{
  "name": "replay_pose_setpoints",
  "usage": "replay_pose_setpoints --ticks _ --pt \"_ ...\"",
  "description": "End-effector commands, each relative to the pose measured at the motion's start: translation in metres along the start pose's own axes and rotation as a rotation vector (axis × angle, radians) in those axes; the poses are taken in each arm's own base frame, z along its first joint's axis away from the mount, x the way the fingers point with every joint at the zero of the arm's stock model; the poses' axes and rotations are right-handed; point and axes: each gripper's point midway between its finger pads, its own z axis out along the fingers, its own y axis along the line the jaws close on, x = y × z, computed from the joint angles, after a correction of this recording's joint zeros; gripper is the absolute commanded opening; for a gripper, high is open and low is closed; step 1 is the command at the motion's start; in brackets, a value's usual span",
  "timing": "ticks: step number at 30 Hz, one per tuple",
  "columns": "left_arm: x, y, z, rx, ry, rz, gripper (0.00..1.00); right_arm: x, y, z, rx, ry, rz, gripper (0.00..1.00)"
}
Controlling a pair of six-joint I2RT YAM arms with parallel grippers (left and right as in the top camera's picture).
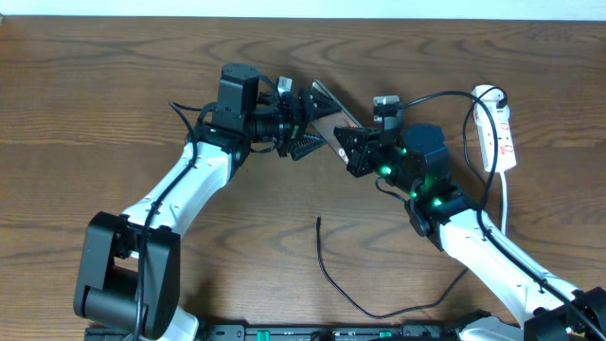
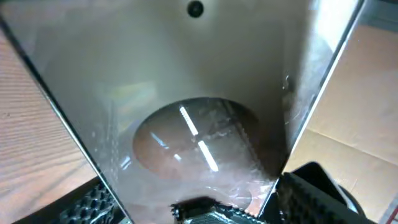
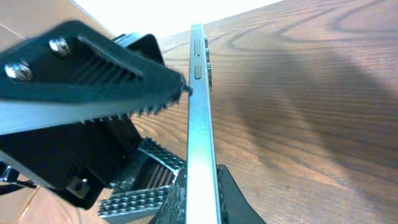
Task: Plug charger to phone and switch on socket
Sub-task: 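Grasp the phone with the right gripper and release the left gripper, then regrasp the phone edge with the left gripper beside the right gripper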
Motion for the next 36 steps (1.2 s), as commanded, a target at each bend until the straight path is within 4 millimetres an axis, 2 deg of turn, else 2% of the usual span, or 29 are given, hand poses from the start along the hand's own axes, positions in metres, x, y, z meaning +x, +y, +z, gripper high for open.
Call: replay_pose_setpoints --ticks 1,6,10,14,18,20,23,29,36 --pt "-0.004 -0.005 -0.006 0.018 -0.003 0.012 0.87 -0.001 0.017 0.001 -0.068 0.014 0.0 0.01" --pt "-0.025 -0.008 -0.037 0.067 -0.018 -0.008 0.88 -0.008 0.006 -0.002 -0.044 -0.004 0.011 0.01" --pt "-0.037 -0.023 -0.071 0.157 -0.003 0.052 0.88 -0.02 -0.012 -0.008 -0.008 -0.035 0.146 0.01" --pt "-0.053 -0.024 -0.095 0.187 -0.041 0.07 0.88 -0.028 -0.023 -0.012 0.007 -0.062 0.388 0.01" --pt "-0.066 -0.021 -0.112 0.194 -0.093 0.099 0.88 -0.032 -0.022 -0.012 -0.008 -0.076 0.652 0.01" --pt "-0.073 -0.027 -0.122 0.214 -0.126 0.148 0.88 -0.036 -0.018 -0.012 -0.04 -0.086 0.87 0.01" --pt "-0.078 -0.034 -0.125 0.227 -0.157 0.199 0.88 -0.044 -0.004 -0.011 -0.099 -0.095 0.954 0.01" --pt "-0.092 -0.032 -0.122 0.207 -0.247 0.152 0.88 -0.068 0.04 -0.014 -0.273 -0.156 0.861 0.01" --pt "-0.091 -0.033 -0.112 0.196 -0.254 0.157 0.88 -0.062 0.052 -0.01 -0.293 -0.126 0.933 0.01"
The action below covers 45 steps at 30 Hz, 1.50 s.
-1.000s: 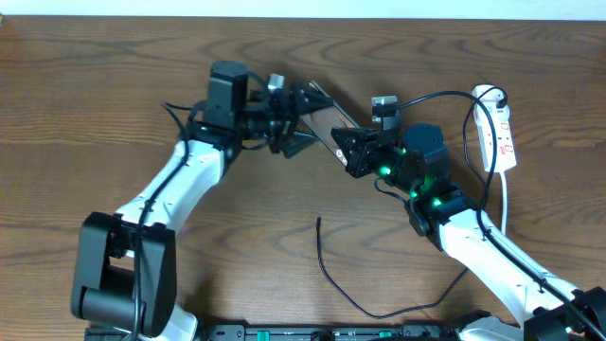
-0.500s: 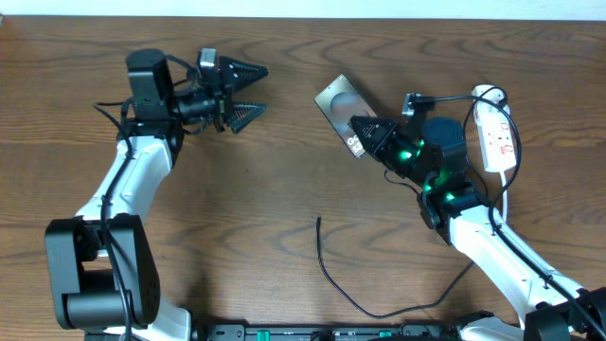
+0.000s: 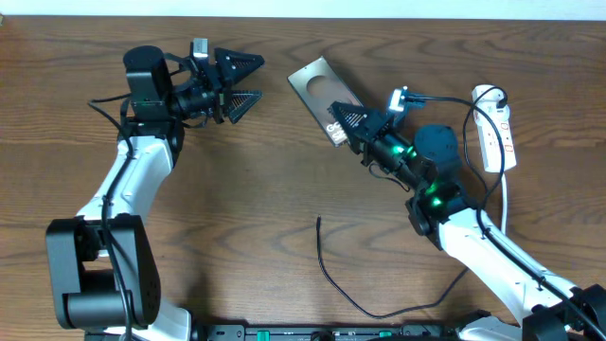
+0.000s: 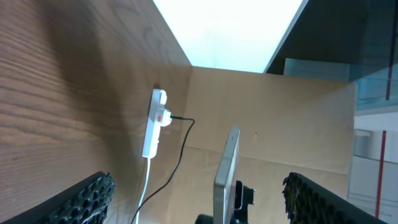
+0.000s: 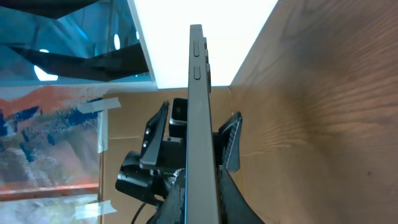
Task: Plug charger to phone and switch on socket
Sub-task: 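Regrasp the phone edge with the left gripper beside the right gripper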
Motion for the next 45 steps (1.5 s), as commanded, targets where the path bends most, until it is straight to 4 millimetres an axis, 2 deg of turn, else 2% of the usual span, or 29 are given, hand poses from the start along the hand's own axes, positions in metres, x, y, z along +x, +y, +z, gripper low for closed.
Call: replay_pose_setpoints --ticks 1,10,15,26,31,40,44,45 --pt "0.001 -0.003 0.005 -0.001 -0.008 0.012 0.88 0.002 0.016 0.001 -0.041 -0.007 0.053 0.01" --pt "0.03 -0.006 0.03 -0.005 0.071 0.026 0.88 0.014 0.017 0.005 -0.042 0.016 0.225 0.01" --pt "0.042 -0.012 0.04 0.011 0.101 0.042 0.88 0.017 0.017 0.006 -0.041 0.02 0.229 0.01" --pt "0.057 -0.011 0.064 -0.017 0.081 -0.014 0.88 0.018 0.017 0.006 -0.04 0.022 0.257 0.02" --pt "0.061 -0.011 0.072 -0.029 0.067 -0.09 0.88 0.016 0.016 0.006 -0.038 0.012 0.343 0.02" --pt "0.063 -0.01 0.076 -0.036 0.056 -0.182 0.87 0.018 0.016 0.007 -0.037 0.009 0.346 0.02" --pt "0.061 -0.01 0.076 -0.036 0.05 -0.183 0.76 0.019 0.015 0.007 -0.034 0.011 0.347 0.01" --pt "0.061 -0.01 0.076 -0.036 0.05 -0.183 0.6 0.019 0.015 0.007 -0.032 0.011 0.348 0.01"
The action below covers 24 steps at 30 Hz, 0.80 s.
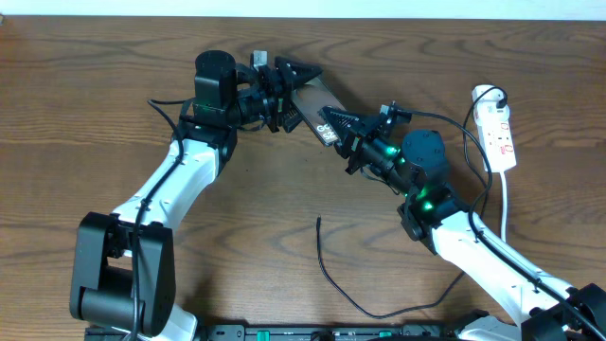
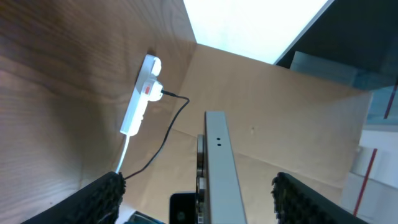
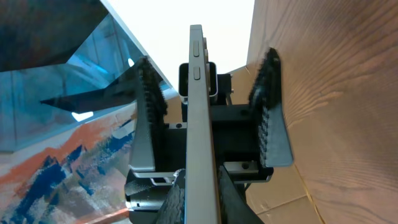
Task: Plug charger to phone and switch on socket
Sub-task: 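Regrasp the phone edge with the left gripper beside the right gripper, then pull the phone away with the left gripper toward the left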
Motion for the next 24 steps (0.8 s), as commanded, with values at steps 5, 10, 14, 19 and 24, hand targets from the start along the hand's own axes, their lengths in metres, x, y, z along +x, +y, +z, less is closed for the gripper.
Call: replay_pose_setpoints --ticks 5,10,14,19,24 --pt "-0.001 -0.004 0.0 0.007 -0.008 -0.004 0.33 0.007 0.013 0.001 -0.034 0.01 -0.006 0.02" --pt "-0.001 -0.004 0.0 0.007 -0.009 0.006 0.08 0.012 0.011 0.002 -0.03 0.022 -0.007 0.02" --pt "-0.001 -0.004 0.0 0.007 -0.008 0.014 0.07 0.015 0.01 0.002 -0.027 0.028 -0.007 0.02" --pt "-0.001 -0.004 0.0 0.008 -0.01 0.015 0.08 0.015 0.01 0.002 -0.027 0.028 -0.008 0.15" --pt "-0.019 -0.005 -0.013 0.017 -0.056 0.027 0.08 0.011 0.011 0.002 -0.029 0.019 -0.008 0.88"
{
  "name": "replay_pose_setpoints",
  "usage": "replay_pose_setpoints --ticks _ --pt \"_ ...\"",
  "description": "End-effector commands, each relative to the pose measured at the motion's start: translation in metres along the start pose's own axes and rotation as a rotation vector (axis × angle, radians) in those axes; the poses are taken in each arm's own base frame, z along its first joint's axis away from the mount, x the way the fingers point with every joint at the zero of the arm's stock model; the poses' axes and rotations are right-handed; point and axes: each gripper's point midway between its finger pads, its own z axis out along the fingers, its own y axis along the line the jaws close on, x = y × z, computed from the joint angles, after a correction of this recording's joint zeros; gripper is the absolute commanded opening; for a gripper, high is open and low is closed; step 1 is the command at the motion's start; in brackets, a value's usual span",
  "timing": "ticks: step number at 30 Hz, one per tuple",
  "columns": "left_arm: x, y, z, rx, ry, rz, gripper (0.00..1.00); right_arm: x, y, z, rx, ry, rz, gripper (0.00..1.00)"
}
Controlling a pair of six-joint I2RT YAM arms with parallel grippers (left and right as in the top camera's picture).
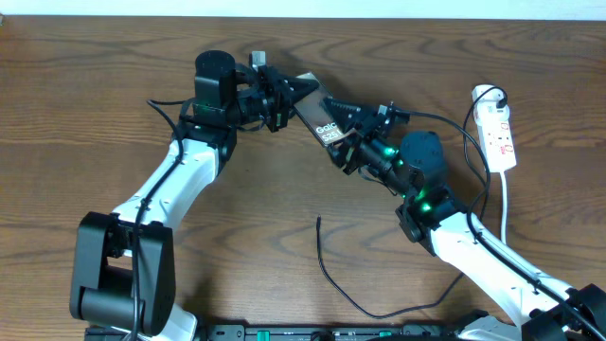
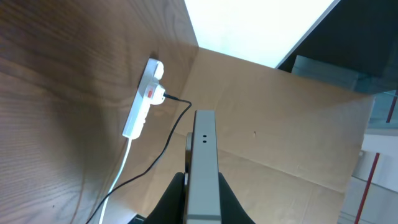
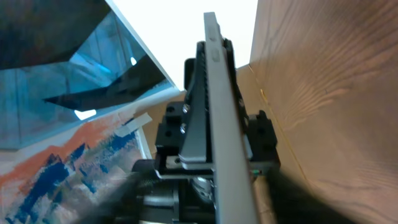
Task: Plug charger to phone and switch on socket
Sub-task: 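Pull the phone away with the left gripper toward the left, then move the right gripper down to the black cable plug on the table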
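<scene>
The phone [image 1: 320, 121], a grey slab with a white label, hangs tilted above the table between both arms. My left gripper [image 1: 287, 97] is shut on its far end; in the left wrist view the phone [image 2: 204, 149] stands edge-on between my black fingers [image 2: 177, 198]. My right gripper [image 1: 347, 142] is at the phone's near end, open, with its blurred fingers standing apart on either side of the phone [image 3: 219, 118]. The black charger cable [image 1: 333, 280] lies on the table with its free tip [image 1: 318, 221] pointing away from me. At the right edge lies the white socket strip [image 1: 499, 133].
A wooden table [image 1: 95, 114] carries everything. A black plug and lead [image 1: 445, 95] run from the top of the socket strip behind my right arm. The strip's white lead [image 1: 506, 204] trails toward the front. Cardboard walls show in both wrist views.
My left gripper has shut on the phone's far end, where it stood open around it. My right gripper has let go and opened. The phone has tilted slightly.
First both grippers were at the phone, my right one shut on it. Then my left arm stood off at the far left, open, while my right held the phone up. Later the left returned, open round the far end, and now holds it, the right open.
</scene>
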Motion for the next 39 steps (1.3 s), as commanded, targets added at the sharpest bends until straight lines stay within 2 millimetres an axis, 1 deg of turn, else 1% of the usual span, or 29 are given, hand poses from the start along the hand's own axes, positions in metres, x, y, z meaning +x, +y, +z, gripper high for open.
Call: replay_pose_setpoints --ticks 1,2,3,6,9,10,11,12,13,14,15,17,18,19,20,23,25,27,30,31,35,36,38,39 --pt "-0.02 -0.007 -0.015 0.024 -0.049 0.025 0.08 0.005 0.01 0.0 -0.021 0.01 -0.01 0.95" --pt "-0.027 -0.007 -0.021 0.028 -0.064 0.024 0.07 0.004 0.01 0.0 -0.021 0.008 -0.013 0.99" --pt "-0.037 -0.008 -0.031 0.035 -0.084 0.025 0.07 0.001 0.01 0.0 -0.019 0.001 -0.032 0.99" --pt "-0.054 -0.01 -0.055 0.052 -0.095 0.044 0.07 -0.007 0.006 -0.002 0.003 -0.021 -0.065 0.99" --pt "-0.066 -0.011 -0.088 0.079 -0.068 0.117 0.07 -0.017 -0.008 -0.005 0.065 -0.036 -0.107 0.99" --pt "-0.067 -0.012 -0.094 0.085 -0.058 0.132 0.07 -0.019 -0.012 -0.005 0.083 -0.036 -0.118 0.99" --pt "-0.071 -0.012 -0.109 0.097 -0.05 0.154 0.06 -0.022 -0.017 -0.007 0.108 -0.034 -0.142 0.99" --pt "-0.072 -0.012 -0.117 0.105 -0.044 0.166 0.07 -0.023 -0.02 -0.008 0.122 -0.032 -0.163 0.99" --pt "-0.076 -0.012 -0.135 0.121 -0.034 0.189 0.08 -0.025 -0.023 -0.009 0.138 -0.028 -0.215 0.99" --pt "-0.08 -0.012 -0.154 0.138 -0.032 0.208 0.07 -0.025 -0.024 -0.01 0.143 -0.015 -0.314 0.99" --pt "-0.083 -0.012 -0.167 0.148 -0.033 0.222 0.08 -0.024 -0.023 -0.009 0.141 -0.003 -0.401 0.99" --pt "-0.087 -0.011 -0.188 0.165 -0.04 0.241 0.08 -0.019 -0.023 -0.009 0.136 0.029 -0.531 0.99" --pt "-0.089 -0.011 -0.195 0.17 -0.043 0.249 0.07 -0.015 -0.024 -0.009 0.135 0.059 -0.59 0.99" --pt "-0.09 -0.011 -0.201 0.175 -0.047 0.258 0.07 -0.011 -0.026 -0.009 0.136 0.084 -0.622 0.99" --pt "-0.092 -0.01 -0.209 0.18 -0.054 0.267 0.07 -0.006 -0.033 -0.011 0.153 0.128 -0.641 0.99" --pt "-0.096 -0.01 -0.219 0.183 -0.076 0.269 0.07 0.004 -0.05 -0.014 0.214 0.202 -0.636 0.99" --pt "-0.097 -0.01 -0.22 0.182 -0.082 0.284 0.07 0.013 -0.063 -0.015 0.276 0.25 -0.658 0.99" --pt "-0.096 -0.01 -0.219 0.181 -0.083 0.31 0.07 0.022 -0.07 -0.015 0.351 0.283 -0.698 0.99" --pt "-0.096 -0.01 -0.218 0.181 -0.082 0.313 0.08 0.027 -0.074 -0.018 0.483 0.28 -0.784 0.99" --pt "-0.096 -0.01 -0.218 0.181 -0.081 0.312 0.07 0.024 -0.074 -0.025 0.6 0.238 -0.857 0.99" --pt "-0.096 -0.01 -0.218 0.181 -0.081 0.312 0.07 0.015 -0.073 -0.046 0.813 0.136 -0.955 0.99" --pt "-0.096 -0.01 -0.218 0.181 -0.081 0.312 0.07 0.014 -0.075 -0.053 0.862 0.118 -0.97 0.99" --pt "-0.096 -0.01 -0.218 0.181 -0.081 0.312 0.08 0.012 -0.087 -0.067 0.956 0.101 -0.992 0.99" --pt "-0.096 -0.01 -0.218 0.181 -0.081 0.312 0.07 0.013 -0.092 -0.07 0.981 0.113 -1.004 0.99"
